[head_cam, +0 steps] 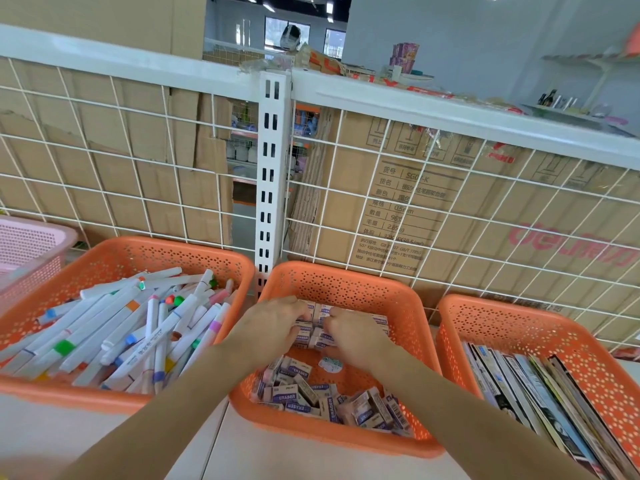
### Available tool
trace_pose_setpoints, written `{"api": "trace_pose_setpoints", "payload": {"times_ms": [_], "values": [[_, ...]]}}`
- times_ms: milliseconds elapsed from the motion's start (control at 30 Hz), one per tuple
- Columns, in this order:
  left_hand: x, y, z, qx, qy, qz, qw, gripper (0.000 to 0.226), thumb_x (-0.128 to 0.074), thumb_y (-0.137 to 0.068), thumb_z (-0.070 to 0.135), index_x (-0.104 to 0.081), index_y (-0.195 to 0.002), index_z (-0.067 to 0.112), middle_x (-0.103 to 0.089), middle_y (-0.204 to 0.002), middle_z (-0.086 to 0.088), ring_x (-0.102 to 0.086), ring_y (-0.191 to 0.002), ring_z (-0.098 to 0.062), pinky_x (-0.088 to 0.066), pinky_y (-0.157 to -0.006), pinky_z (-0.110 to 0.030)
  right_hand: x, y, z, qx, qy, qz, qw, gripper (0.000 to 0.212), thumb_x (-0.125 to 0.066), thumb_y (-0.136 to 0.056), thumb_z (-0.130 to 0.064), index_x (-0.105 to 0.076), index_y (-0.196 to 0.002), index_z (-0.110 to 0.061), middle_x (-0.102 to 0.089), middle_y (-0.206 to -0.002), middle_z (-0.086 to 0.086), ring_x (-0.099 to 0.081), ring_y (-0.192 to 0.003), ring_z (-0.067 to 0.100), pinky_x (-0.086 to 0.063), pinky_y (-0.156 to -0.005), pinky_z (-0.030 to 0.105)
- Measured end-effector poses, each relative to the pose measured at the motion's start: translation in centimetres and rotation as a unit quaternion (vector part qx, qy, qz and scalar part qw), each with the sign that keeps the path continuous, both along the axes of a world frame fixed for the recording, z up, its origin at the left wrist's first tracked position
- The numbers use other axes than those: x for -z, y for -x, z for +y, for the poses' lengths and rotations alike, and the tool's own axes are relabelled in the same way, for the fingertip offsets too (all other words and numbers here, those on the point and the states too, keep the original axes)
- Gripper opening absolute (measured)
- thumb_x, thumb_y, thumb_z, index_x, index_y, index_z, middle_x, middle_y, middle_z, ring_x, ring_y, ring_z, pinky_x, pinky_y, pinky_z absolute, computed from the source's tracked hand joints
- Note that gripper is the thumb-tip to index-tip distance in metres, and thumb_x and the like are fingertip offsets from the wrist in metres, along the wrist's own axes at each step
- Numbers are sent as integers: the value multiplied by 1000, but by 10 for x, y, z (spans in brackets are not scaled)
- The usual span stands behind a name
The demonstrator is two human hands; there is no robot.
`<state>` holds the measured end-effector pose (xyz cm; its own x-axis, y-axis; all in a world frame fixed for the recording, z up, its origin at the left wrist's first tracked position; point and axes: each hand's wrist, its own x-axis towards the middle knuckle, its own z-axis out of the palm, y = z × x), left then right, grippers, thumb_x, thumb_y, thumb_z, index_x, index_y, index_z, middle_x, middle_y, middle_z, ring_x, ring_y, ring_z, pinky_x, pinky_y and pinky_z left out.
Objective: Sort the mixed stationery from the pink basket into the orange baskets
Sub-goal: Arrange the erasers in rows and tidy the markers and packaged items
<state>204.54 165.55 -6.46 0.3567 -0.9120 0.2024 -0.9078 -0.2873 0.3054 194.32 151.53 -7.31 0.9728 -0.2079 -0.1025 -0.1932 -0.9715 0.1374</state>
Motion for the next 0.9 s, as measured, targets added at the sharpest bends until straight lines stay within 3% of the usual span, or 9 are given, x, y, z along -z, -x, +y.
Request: {"api": "trace_pose_setpoints", "payload": {"times_ms": [333, 467, 633, 733, 900], "values": [[-1, 0, 1, -1, -4, 9, 1000, 27, -48, -92, 15, -58, -116, 24, -57, -118, 8, -54, -108, -12, -44, -90, -27, 1, -1, -1, 13, -54, -29, 998, 34, -63, -87, -28, -53, -116, -12, -59, -115, 8, -58, -106, 28, -46, -84, 38], [-7, 1, -1, 50, -130, -47, 989, 27, -50, -93, 24, -60, -118, 26, -60, -120, 6, -52, -111, -13, -41, -91, -29, -5, 10, -1, 63, -138, -79, 985, 22, -58, -89, -34, -61, -105, -19, -64, -105, 1, -59, -99, 20, -45, -80, 32], [-9, 7, -10, 78, -288, -114, 948, 28, -60, -87, 22, -63, -115, 20, -62, -113, -3, -58, -103, -22, -43, -78, -32, -8, 29, 12, 66, -238, 3, 969, 16, -64, -86, -34, -68, -92, -20, -61, -87, -5, -56, -83, 14, -46, -70, 30], [-6, 10, -13, 69, -288, -140, 945, 24, -56, -87, 14, -63, -110, 13, -62, -110, -7, -60, -100, -26, -46, -77, -35, -7, 34, 24, 59, -296, 26, 953, 22, -69, -81, -35, -73, -91, -17, -70, -89, 2, -61, -78, 15, -48, -70, 32], [-3, 8, -10, 69, -266, -129, 953, 21, -58, -85, 16, -58, -106, 13, -61, -110, -7, -59, -100, -26, -46, -80, -36, -4, 30, 36, 63, -256, 47, 963, 29, -68, -79, -43, -74, -96, -20, -71, -91, 3, -59, -78, 17, -47, -69, 31]]}}
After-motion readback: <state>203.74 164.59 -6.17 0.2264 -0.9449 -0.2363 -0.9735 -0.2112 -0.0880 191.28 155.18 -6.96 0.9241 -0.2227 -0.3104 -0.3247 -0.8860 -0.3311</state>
